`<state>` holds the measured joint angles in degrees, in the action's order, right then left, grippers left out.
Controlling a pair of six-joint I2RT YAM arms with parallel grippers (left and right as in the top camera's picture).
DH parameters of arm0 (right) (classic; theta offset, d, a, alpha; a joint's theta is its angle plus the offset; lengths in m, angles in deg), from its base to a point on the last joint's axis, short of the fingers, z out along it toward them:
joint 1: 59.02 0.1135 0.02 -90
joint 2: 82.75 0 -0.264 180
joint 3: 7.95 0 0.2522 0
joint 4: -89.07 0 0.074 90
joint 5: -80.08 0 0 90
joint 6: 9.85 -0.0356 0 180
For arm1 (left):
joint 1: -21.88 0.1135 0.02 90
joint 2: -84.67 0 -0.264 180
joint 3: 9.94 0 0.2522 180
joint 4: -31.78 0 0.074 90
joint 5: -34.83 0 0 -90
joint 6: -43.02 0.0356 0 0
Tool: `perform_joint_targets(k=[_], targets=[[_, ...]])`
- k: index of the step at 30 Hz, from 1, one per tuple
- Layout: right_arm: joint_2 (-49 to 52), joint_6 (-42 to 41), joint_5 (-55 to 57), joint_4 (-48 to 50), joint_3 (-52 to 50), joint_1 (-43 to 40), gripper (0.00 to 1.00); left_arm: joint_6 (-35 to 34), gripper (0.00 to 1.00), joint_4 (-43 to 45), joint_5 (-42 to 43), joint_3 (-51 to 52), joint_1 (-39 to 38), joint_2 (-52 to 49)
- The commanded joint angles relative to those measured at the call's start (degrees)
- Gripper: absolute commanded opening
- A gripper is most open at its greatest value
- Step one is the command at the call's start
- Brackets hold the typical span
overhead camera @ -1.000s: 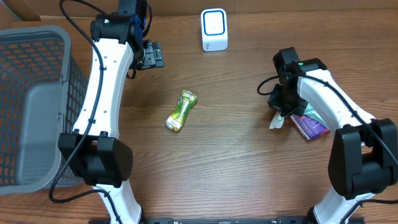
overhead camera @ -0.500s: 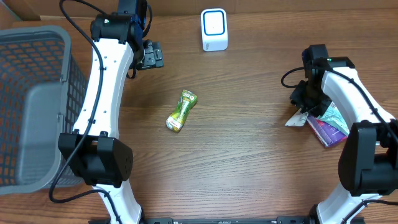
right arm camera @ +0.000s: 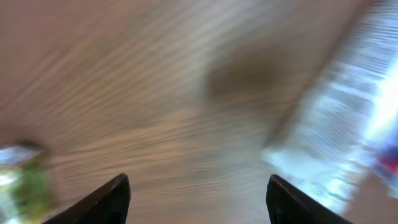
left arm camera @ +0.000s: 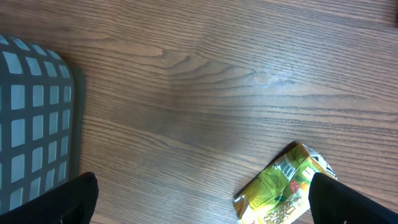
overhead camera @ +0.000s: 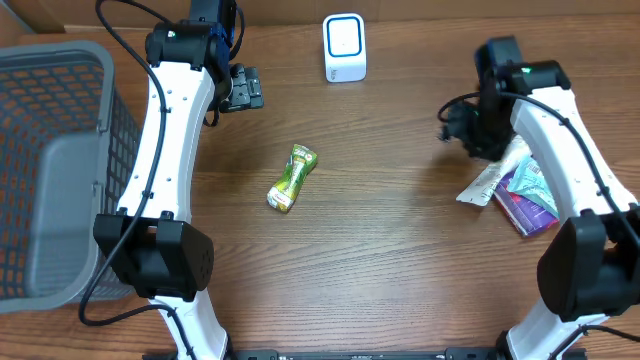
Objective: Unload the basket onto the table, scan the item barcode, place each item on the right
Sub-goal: 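Move the right gripper to the yellow-green drink box and grasp it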
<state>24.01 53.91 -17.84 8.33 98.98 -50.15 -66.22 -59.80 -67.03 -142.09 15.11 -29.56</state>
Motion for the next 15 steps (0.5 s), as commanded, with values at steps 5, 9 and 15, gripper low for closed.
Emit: perform_joint_targets(k=[5,9,15], targets=[[-1.0,-10.6,-10.6,15.6,-4.7,13.2,0.82,0.4,1.0,0.1,-0.6,-0.9,-0.4,1.1],[0.1,-17.2,-8.6,24.9,-9.0,20.7,0.84,0.4,1.0,0.1,-0.6,-0.9,-0.4,1.1],[3.4,-25.4,-3.6,35.6,-12.8,28.6,0.86,0.4,0.99,0.1,-0.6,-0.9,-0.4,1.1]])
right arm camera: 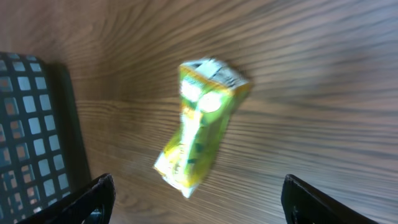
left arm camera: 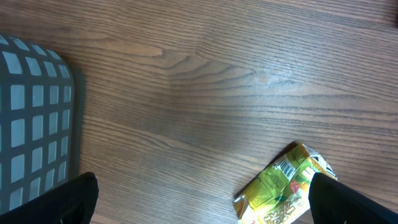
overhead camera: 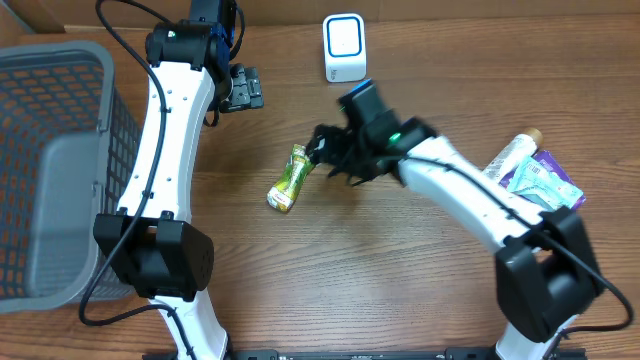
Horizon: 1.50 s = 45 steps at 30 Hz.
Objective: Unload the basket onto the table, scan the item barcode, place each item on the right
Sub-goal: 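Move the right gripper to the yellow-green drink box and grasp it, then lift the yellow-green drink box with the right gripper toward the scanner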
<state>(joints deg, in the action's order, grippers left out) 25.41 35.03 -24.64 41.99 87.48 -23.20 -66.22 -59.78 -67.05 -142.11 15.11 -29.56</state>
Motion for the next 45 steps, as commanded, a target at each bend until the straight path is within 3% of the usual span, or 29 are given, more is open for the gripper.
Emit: perform_joint_targets(k=[1,10,14,16,20,24,26,33,37,41,45], targets=[[3.0,-7.1,3.9,3.0,-1.3,2.5,0.85,0.4,0.99,0.1,-0.5,-0.9,-0.4,1.1],[12.0,-8.9,5.7,12.2,-1.3,6.4,0.74,0.4,1.0,0.1,-0.5,-0.9,-0.4,1.1],[13.0,-8.8,5.7,11.9,-1.3,6.6,0.51,0.4,0.99,0.1,-0.5,-0.9,-0.4,1.1],[12.7,-7.9,4.6,11.1,-1.3,6.6,0.47,0.4,1.0,0.1,-0.5,-0.9,-0.4,1.1],[11.0,-2.4,3.5,5.1,0.3,5.3,0.46,0.4,0.99,0.1,-0.5,-0.9,-0.4,1.1],[8.2,9.0,3.5,-3.0,3.5,2.9,0.45,0.4,1.0,0.1,-0.5,-0.9,-0.4,1.1],[6.4,18.6,3.5,-9.1,5.6,0.9,0.51,0.4,1.0,0.0,-0.5,-0.9,-0.4,1.1],[5.3,33.1,2.1,-17.6,6.3,-4.8,0.69,0.4,1.0,0.1,-0.5,-0.9,-0.4,1.1],[5.3,42.5,-12.9,-20.0,6.3,-6.7,0.76,0.4,1.0,0.1,-0.5,-0.9,-0.4,1.1],[5.3,45.5,-13.4,-20.7,6.1,-5.1,0.85,0.4,1.0,0.1,-0.5,-0.9,-0.4,1.1],[6.7,44.3,-10.0,-20.0,6.1,-1.6,0.88,0.4,1.0,0.1,-0.5,-0.9,-0.4,1.1]])
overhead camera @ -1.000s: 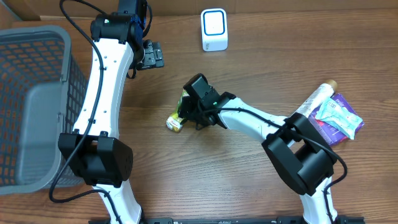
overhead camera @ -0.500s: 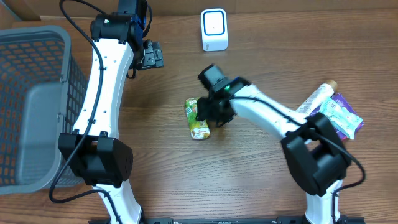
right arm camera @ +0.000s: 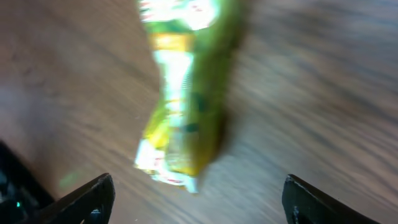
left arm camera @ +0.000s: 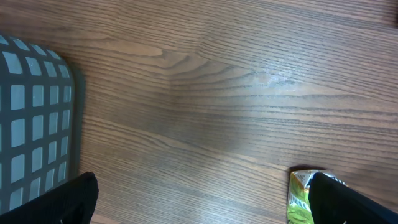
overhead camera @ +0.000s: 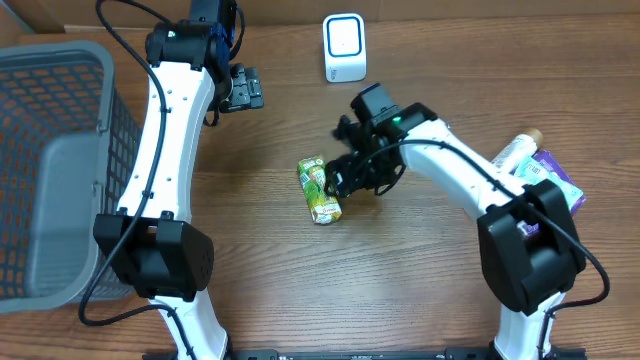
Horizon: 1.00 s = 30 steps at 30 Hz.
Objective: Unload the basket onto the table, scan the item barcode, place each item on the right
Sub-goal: 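Lift the yellow-green drink box with the right gripper toward the scanner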
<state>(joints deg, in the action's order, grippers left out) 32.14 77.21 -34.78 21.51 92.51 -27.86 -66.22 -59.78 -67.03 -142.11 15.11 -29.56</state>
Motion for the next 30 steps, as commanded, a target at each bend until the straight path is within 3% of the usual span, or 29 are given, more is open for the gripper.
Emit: perform_joint_targets(k=[1,9,23,24,25,30], targets=[[0.3,0.9,2.0,0.5,1.1,3.8,0.88,0.4,1.0,0.1,-0.6,-0.9,-0.4,1.1],[2.9,-4.1,6.5,1.1,1.0,6.8,0.88,0.4,1.0,0.1,-0.6,-0.9,-0.4,1.1],[5.7,-8.9,8.9,2.5,1.1,6.7,0.6,0.4,0.99,0.1,-0.6,-0.9,-0.4,1.1],[5.7,-9.4,9.3,2.5,1.1,6.7,0.56,0.4,1.0,0.1,-0.6,-0.9,-0.4,1.1],[5.7,-10.0,9.5,2.7,1.1,6.6,0.45,0.4,1.0,0.1,-0.6,-0.9,-0.4,1.1],[5.7,-10.3,8.0,2.6,1.2,5.7,0.42,0.4,1.0,0.1,-0.6,-0.9,-0.4,1.1]])
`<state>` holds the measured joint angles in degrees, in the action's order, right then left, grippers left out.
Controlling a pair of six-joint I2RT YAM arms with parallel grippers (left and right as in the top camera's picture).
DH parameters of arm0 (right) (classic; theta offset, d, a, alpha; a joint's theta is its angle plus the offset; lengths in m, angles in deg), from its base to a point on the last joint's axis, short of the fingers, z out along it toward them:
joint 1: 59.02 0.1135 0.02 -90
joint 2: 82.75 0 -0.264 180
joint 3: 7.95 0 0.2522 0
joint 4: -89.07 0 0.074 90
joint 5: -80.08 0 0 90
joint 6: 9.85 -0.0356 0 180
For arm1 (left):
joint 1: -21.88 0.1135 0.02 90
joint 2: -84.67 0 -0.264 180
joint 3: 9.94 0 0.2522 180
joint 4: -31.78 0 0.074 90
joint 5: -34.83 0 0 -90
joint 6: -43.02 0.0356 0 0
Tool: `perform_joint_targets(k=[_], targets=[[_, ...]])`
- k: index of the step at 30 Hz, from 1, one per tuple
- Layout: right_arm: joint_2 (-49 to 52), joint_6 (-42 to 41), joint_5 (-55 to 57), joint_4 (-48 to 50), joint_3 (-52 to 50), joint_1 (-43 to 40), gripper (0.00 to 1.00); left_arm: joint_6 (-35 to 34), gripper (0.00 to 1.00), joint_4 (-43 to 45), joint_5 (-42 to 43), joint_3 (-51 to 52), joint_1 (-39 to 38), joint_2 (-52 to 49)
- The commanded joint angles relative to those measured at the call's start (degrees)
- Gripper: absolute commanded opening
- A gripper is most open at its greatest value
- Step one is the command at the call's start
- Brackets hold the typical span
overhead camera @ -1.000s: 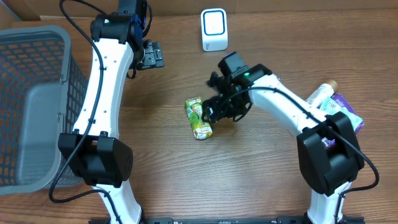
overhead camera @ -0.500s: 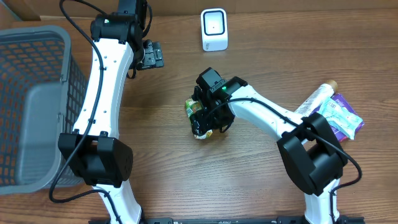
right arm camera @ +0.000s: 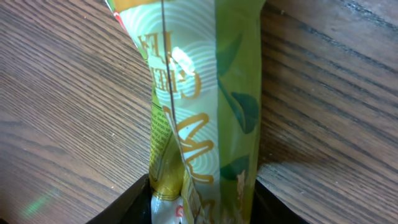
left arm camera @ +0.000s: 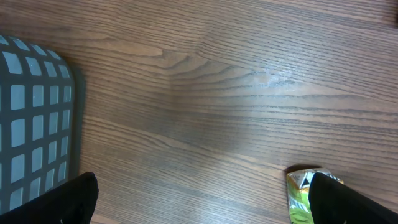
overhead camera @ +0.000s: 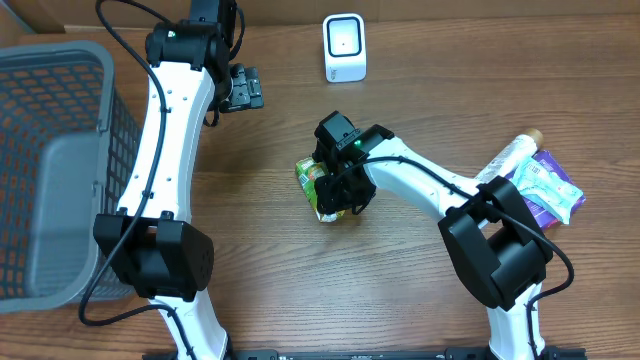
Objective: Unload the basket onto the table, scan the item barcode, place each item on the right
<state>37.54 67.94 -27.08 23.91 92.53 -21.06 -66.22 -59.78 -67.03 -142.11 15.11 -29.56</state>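
A green and yellow snack packet [overhead camera: 316,187] is at mid-table, and my right gripper [overhead camera: 340,193] is shut on it. In the right wrist view the packet [right arm camera: 199,112] fills the gap between the two black fingers [right arm camera: 134,208], pinched at its lower end. I cannot tell whether it rests on the wood. The white barcode scanner [overhead camera: 345,47] stands at the far edge, beyond the packet. My left gripper [overhead camera: 243,88] hangs open high at the back left, holding nothing; in its view [left arm camera: 202,202] only a corner of the packet [left arm camera: 300,193] shows.
A grey mesh basket [overhead camera: 50,170] fills the left side, and its corner [left arm camera: 34,118] shows in the left wrist view. A heap of other packets and a bottle [overhead camera: 535,180] lies at the right edge. The table is brown wood.
My right gripper stood open over the packet; now it is lower, with its fingers shut on the packet's end. The packet has shifted slightly. The left arm has not moved.
My right gripper was first by the heap of packets at the right, with the green packet slanted at mid-table. Then it stood open beside the packet. Later the packet lay turned and further right under the open gripper. Now the gripper holds it.
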Motion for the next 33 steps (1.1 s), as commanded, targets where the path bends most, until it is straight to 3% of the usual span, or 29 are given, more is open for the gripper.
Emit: perform_joint_targets(k=[1,3,6,15,19,23,27,33], targets=[[0.3,-0.9,-0.6,0.1,1.2,-1.5,0.33,0.4,0.99,0.1,-0.6,-0.9,-0.4,1.1],[0.1,-0.3,-2.4,-0.2,1.2,-2.5,0.14,0.4,0.99,0.1,-0.6,-0.9,-0.4,1.1],[-0.7,0.5,-8.1,-0.3,1.2,-4.4,0.04,0.4,1.0,0.1,-0.6,-0.9,-0.5,1.1],[-8.3,7.1,-28.0,-2.0,1.2,-12.4,0.04,0.4,1.0,0.1,-0.6,-0.9,-0.5,1.1],[-13.7,14.0,-40.8,-3.4,1.2,-16.9,0.04,0.4,1.0,0.1,-0.6,-0.9,-0.5,1.1],[-18.0,15.6,-55.0,-1.4,1.2,-21.0,0.04,0.4,1.0,0.1,-0.6,-0.9,-0.5,1.1],[-20.4,13.9,-72.8,5.5,1.2,-24.9,0.04,0.4,0.99,0.1,-0.6,-0.9,-0.5,1.1],[-22.2,-0.9,-72.8,16.0,1.5,-27.8,0.04,0.4,1.0,0.1,-0.6,-0.9,-0.5,1.1]])
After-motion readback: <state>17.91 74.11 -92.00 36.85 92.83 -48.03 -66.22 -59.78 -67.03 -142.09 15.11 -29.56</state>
